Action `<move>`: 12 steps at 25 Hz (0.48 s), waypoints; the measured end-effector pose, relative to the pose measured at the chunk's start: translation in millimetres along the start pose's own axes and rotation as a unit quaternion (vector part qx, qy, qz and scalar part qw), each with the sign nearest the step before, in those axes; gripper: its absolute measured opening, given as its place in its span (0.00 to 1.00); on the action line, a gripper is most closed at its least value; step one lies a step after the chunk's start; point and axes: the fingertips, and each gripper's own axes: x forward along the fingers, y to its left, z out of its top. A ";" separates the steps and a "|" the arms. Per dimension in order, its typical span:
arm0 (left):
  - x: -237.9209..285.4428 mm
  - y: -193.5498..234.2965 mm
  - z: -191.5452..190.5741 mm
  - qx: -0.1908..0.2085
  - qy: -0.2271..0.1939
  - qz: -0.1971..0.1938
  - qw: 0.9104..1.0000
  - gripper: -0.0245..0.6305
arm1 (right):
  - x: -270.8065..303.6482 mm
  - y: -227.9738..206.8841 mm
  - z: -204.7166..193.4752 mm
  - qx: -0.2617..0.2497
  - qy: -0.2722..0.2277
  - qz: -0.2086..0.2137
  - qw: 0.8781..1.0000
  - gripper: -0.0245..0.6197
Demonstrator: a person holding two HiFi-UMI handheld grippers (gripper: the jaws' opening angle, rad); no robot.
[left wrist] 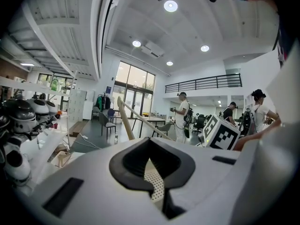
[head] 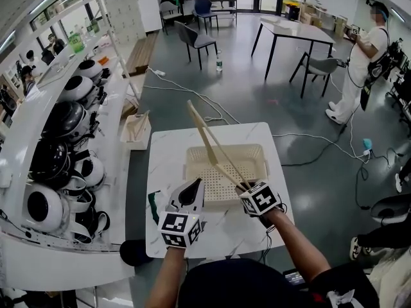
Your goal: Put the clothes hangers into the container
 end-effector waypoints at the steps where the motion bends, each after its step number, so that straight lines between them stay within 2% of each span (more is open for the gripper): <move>1: 1.2 0.0 0.2 -0.001 0.000 -0.001 1.000 0.04 | 2.3 1.0 -2.1 -0.003 0.008 0.002 1.000 0.14; 12: 9.4 6.9 -0.3 -0.006 0.006 -0.005 1.000 0.04 | 20.9 2.8 -19.2 -0.019 0.072 0.003 0.997 0.14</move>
